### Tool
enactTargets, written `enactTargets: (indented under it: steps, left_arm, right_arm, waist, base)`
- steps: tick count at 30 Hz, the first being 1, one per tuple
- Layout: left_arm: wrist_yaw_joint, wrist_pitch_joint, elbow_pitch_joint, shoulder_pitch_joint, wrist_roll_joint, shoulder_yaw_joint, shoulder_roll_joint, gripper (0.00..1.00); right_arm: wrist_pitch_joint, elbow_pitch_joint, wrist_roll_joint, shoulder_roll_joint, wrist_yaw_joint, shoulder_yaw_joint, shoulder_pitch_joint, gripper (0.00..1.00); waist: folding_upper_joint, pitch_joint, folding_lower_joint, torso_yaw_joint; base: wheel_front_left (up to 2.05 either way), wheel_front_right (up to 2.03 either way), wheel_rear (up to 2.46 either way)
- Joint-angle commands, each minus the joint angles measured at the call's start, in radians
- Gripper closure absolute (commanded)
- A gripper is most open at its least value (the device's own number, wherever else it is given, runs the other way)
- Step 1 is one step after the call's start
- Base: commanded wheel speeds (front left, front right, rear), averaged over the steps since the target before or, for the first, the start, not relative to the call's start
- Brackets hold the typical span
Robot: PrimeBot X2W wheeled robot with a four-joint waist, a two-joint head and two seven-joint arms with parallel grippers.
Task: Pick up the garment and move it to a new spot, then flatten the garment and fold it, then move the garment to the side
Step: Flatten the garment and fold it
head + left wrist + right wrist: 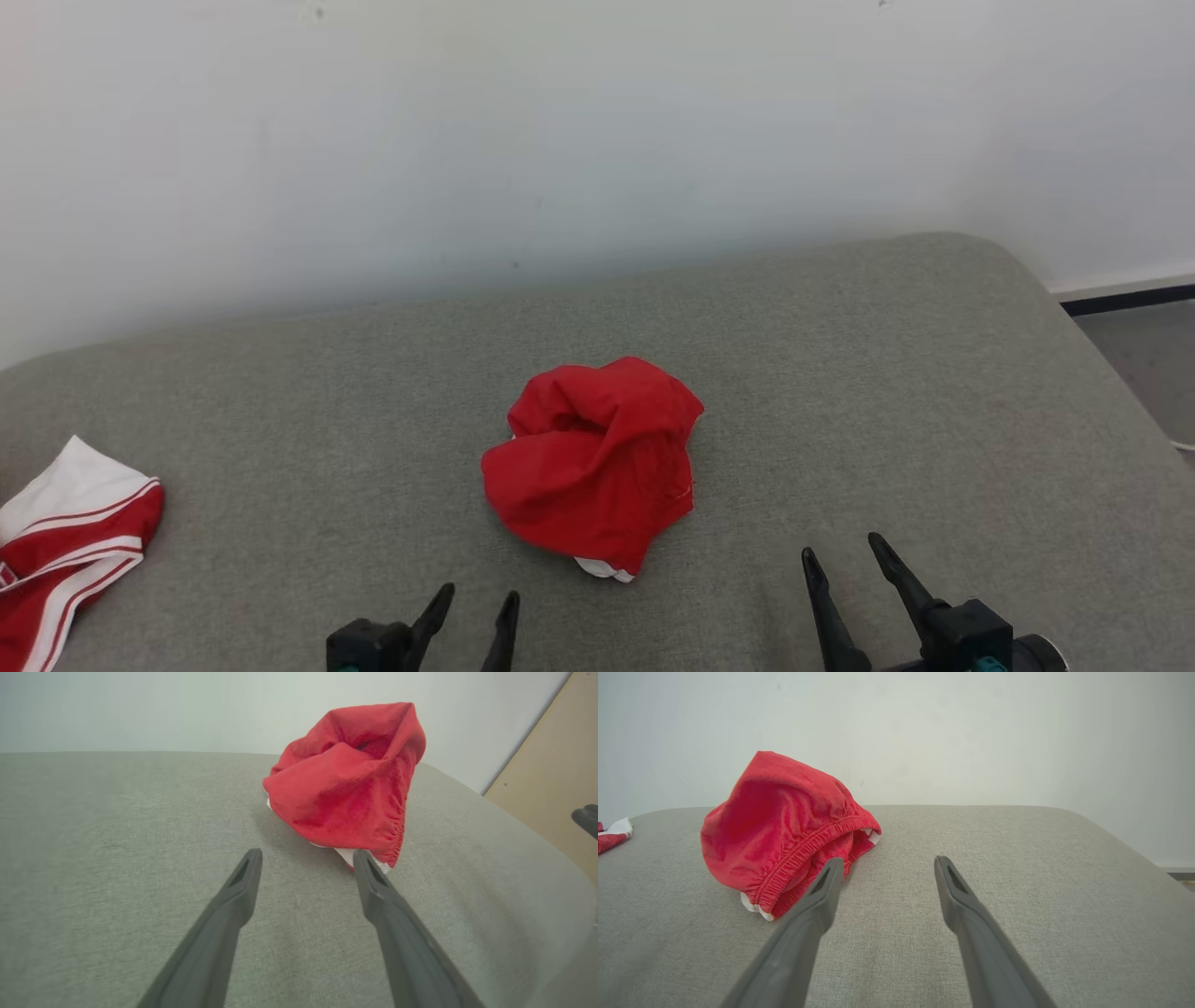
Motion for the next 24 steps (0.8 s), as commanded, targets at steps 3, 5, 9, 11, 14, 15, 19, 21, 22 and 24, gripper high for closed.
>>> enactTargets:
  steps: [3,5,9,11,14,15,19,21,22,24]
  left_arm:
    - [0.0,0.016,0.068,-0.071,-0.043,-0.052,-0.001,0.0]
    - [0.009,0.015,0.105,-0.104,-0.067,-0.081,0.0,0.0]
    - [0.03,0.01,0.155,-0.153,-0.085,-0.116,0.0,0.0]
    - [0.037,0.0,0.183,-0.18,-0.105,-0.132,0.0,0.0]
    - [0.064,-0.016,0.225,-0.217,-0.123,-0.14,0.0,0.0]
    - [0.073,-0.021,0.238,-0.228,-0.128,-0.139,0.0,0.0]
    - [0.095,-0.042,0.291,-0.267,-0.133,-0.147,0.0,0.0]
    - [0.101,-0.037,0.318,-0.283,-0.136,-0.159,0.0,0.0]
    - [0.109,-0.033,0.334,-0.291,-0.133,-0.164,0.0,0.0]
    - [0.122,-0.027,0.365,-0.309,-0.118,-0.176,0.0,0.0]
  right_arm:
    - [0.003,-0.009,0.001,-0.002,-0.003,0.011,-0.012,0.0]
    - [0.003,-0.012,0.001,-0.002,-0.003,0.014,-0.018,0.0]
    - [-0.001,-0.015,0.004,-0.001,-0.003,0.007,-0.02,0.0]
    - [-0.003,-0.015,0.007,-0.001,-0.003,0.002,-0.022,0.0]
    - [-0.009,-0.014,0.013,-0.001,-0.003,-0.006,-0.028,0.0]
    - [-0.01,-0.014,0.012,-0.001,-0.003,-0.006,-0.03,0.0]
    - [-0.015,-0.01,0.02,-0.001,-0.003,-0.008,-0.037,0.0]
    - [-0.019,-0.006,0.022,-0.001,-0.003,-0.008,-0.039,0.0]
    - [-0.019,-0.005,0.024,-0.001,-0.003,-0.007,-0.041,0.0]
    - [-0.02,-0.001,0.028,-0.001,-0.003,-0.005,-0.042,0.0]
  waist:
    - [0.0,0.045,-0.0001,-0.089]
    - [0.0,0.062,-0.0001,-0.121]
    - [0.0,0.085,-0.0001,-0.164]
    - [0.0,0.1,-0.0001,-0.188]
    - [0.0,0.118,-0.0001,-0.217]
    - [0.0,0.123,-0.0001,-0.224]
    - [0.0,0.135,-0.0001,-0.243]
    - [0.0,0.138,-0.0001,-0.246]
    - [0.0,0.139,-0.0001,-0.248]
    - [0.0,0.141,-0.0001,-0.249]
  base:
    - [0.0,0.0,0.0]
    - [0.0,0.0,0.0]
    - [0.0,0.0,0.0]
    - [0.0,0.0,0.0]
    - [0.0,0.0,0.0]
    - [0.0,0.0,0.0]
    - [0.0,0.0,0.0]
    - [0.0,0.0,0.0]
    - [0.0,0.0,0.0]
    - [0.0,0.0,0.0]
